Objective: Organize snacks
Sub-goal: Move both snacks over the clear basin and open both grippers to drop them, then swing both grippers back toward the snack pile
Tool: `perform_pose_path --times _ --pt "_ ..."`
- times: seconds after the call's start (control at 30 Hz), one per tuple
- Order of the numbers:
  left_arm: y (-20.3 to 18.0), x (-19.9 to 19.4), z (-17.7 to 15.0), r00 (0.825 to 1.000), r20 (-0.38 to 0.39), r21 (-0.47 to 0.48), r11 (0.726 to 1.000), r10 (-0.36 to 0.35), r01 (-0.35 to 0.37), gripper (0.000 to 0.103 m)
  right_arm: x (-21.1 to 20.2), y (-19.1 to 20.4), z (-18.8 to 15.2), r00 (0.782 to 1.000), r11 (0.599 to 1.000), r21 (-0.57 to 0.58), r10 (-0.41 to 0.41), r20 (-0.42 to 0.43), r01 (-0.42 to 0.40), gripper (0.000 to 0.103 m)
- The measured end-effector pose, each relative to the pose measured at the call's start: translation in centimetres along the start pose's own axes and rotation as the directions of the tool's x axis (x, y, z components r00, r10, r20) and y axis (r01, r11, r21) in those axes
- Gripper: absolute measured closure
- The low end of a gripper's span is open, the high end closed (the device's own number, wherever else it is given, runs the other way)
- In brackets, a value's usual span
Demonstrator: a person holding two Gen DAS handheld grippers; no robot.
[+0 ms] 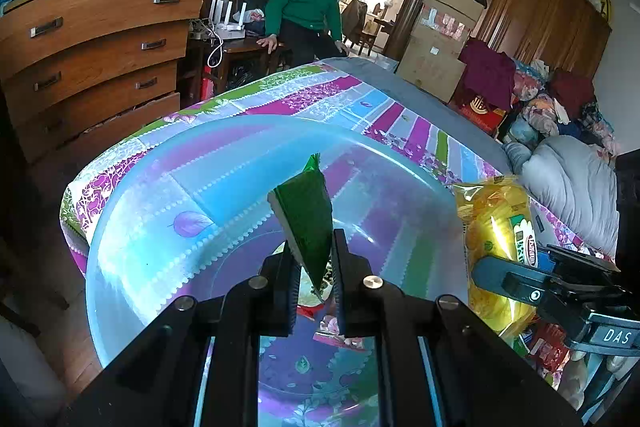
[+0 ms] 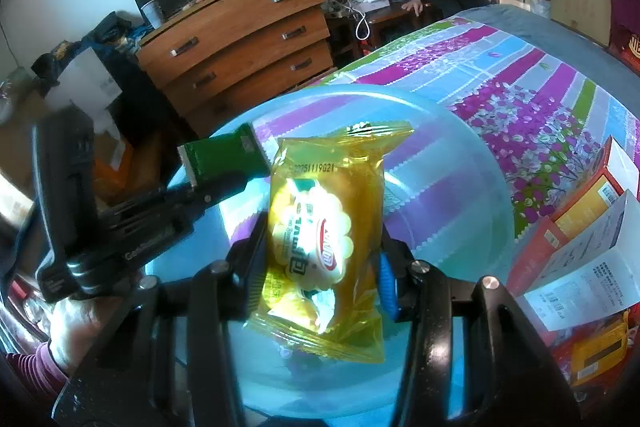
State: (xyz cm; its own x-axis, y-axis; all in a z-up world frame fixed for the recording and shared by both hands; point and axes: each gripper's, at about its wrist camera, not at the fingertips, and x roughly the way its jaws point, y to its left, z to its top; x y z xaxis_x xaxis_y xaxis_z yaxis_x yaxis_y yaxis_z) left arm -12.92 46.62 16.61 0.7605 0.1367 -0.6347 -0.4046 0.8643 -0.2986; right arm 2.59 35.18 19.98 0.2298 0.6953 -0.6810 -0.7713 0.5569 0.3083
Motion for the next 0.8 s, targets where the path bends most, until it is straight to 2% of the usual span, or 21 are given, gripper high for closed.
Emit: perform_pose_path --times 0.63,0.67,0.7,0.73,0.77,0.8 --pt "0.23 0.14 0.11 1.000 -0.007 -0.011 1.000 0.012 -0.012 0.090 0.44 0.24 -0.12 1.000 1.000 -0.004 0.007 -0.017 -0.007 0.054" --pt "0.35 0.23 0.15 1.000 -0.013 -0.014 1.000 0.016 -0.016 0.085 0.65 0.20 -0.20 1.000 1.000 0.002 0.008 -0.029 -0.008 0.054" --pt "0.44 0.39 0.14 1.000 -0.024 -0.015 1.000 0.019 -0.019 0.066 0.75 0.16 -0.29 0.999 1.000 0.005 0.005 -0.037 -0.005 0.049" --pt "0.41 0.50 0.09 0.999 -0.033 -0.013 1.000 0.021 -0.021 0.054 0.70 0.13 -0.45 0.999 1.000 0.006 -0.006 -0.036 0.007 0.041" --pt "0.32 0.54 0.04 0.999 -0.039 -0.009 1.000 0.024 -0.024 0.035 0.37 0.11 -0.71 0.999 1.000 0.010 -0.024 -0.024 0.024 0.022" --pt "0.18 0.40 0.04 0.999 -0.033 -0.004 1.000 0.030 -0.030 0.029 -0.05 0.07 -0.96 1.000 1.000 0.015 -0.026 -0.012 0.026 0.014"
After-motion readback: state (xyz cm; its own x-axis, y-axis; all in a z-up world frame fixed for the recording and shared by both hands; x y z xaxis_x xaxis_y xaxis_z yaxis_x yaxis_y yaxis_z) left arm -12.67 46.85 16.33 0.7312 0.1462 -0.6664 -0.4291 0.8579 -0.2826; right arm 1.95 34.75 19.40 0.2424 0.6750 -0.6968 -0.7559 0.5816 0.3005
